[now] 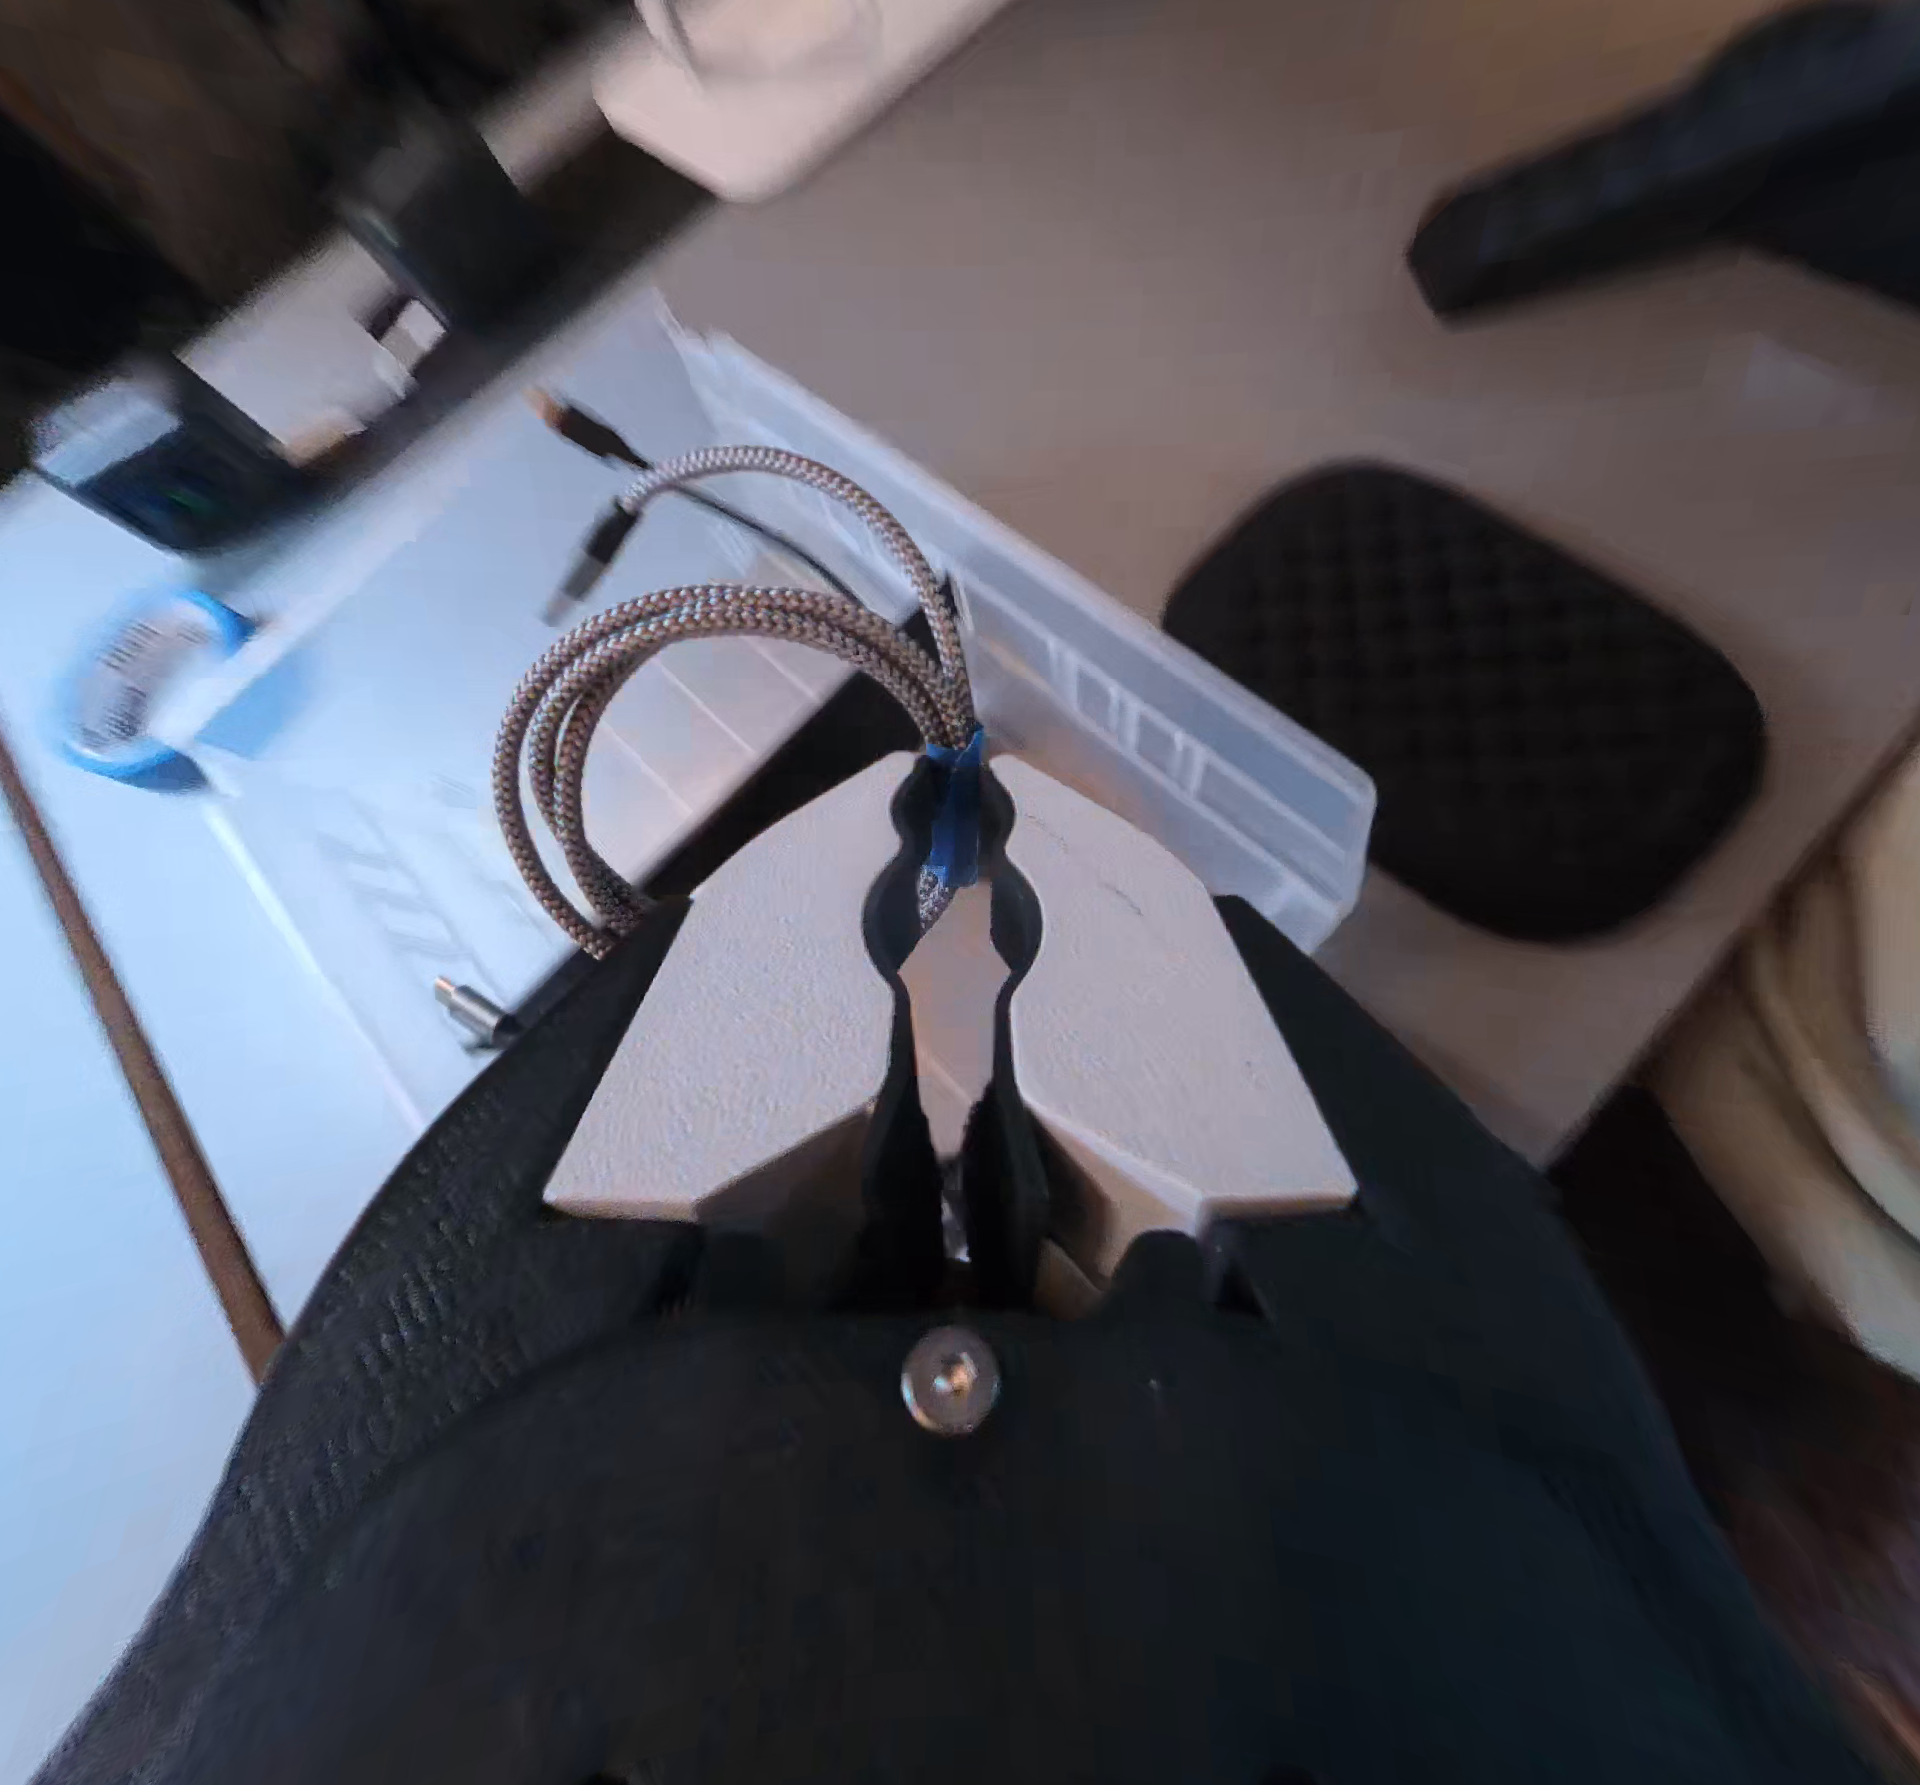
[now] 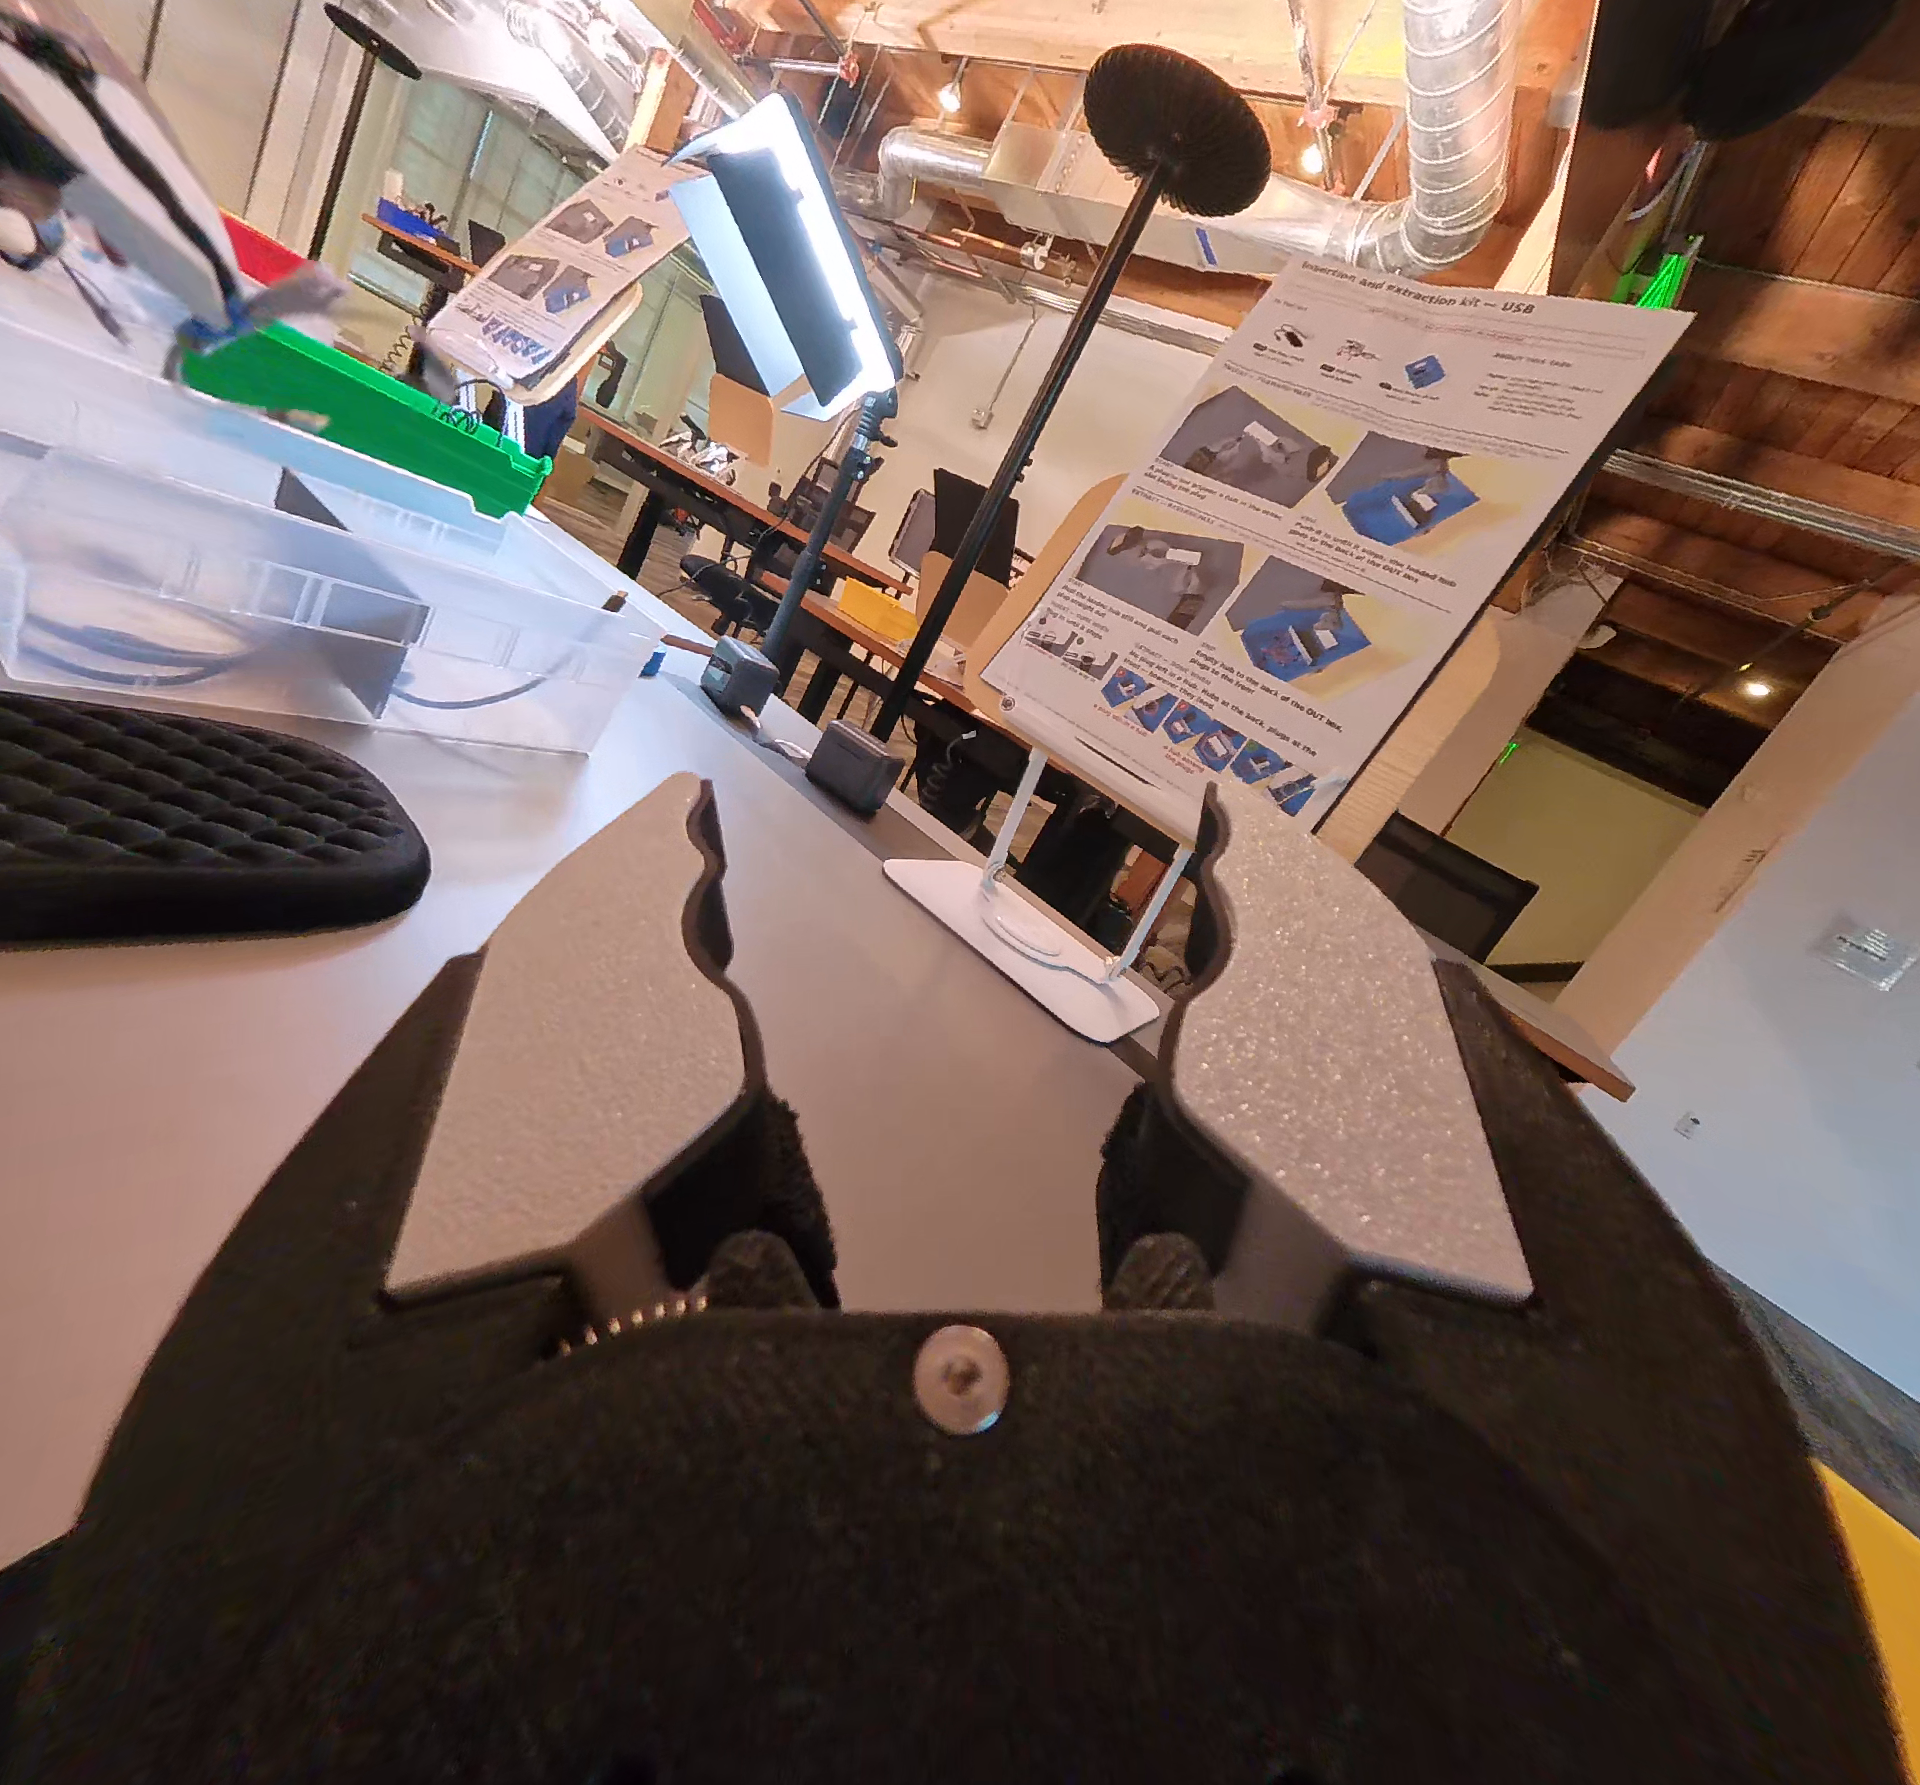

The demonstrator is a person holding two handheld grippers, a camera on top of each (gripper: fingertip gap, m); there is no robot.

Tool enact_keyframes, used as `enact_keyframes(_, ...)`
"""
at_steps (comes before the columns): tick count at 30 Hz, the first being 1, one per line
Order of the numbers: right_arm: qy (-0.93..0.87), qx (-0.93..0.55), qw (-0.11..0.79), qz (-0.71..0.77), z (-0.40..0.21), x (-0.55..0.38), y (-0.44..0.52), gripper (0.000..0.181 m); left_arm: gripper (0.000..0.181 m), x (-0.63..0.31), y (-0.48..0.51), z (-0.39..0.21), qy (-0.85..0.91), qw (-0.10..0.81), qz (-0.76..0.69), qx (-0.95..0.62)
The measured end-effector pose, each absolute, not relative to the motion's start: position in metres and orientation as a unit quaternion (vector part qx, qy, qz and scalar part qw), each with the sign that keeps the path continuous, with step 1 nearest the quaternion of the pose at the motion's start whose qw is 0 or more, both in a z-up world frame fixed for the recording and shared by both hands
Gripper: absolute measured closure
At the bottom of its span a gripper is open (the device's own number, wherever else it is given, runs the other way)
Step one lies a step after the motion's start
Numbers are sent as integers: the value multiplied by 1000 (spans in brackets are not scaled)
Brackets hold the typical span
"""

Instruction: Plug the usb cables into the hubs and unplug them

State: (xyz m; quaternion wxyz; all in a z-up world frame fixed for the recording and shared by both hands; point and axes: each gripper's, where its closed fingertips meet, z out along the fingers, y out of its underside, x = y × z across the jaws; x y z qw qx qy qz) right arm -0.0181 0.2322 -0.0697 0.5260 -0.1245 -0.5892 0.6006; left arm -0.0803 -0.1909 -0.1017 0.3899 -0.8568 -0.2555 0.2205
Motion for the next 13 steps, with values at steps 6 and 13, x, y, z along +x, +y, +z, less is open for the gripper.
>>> enact_keyframes(6,-595,-119,532,591,-67,-17,227,96,173,-74,-144,-34,-195,546,358,-731)
enact_keyframes(13,-567,-89,493,653,-49,-6,187,106,173,-20,-47,8,-110,798,229,-547)
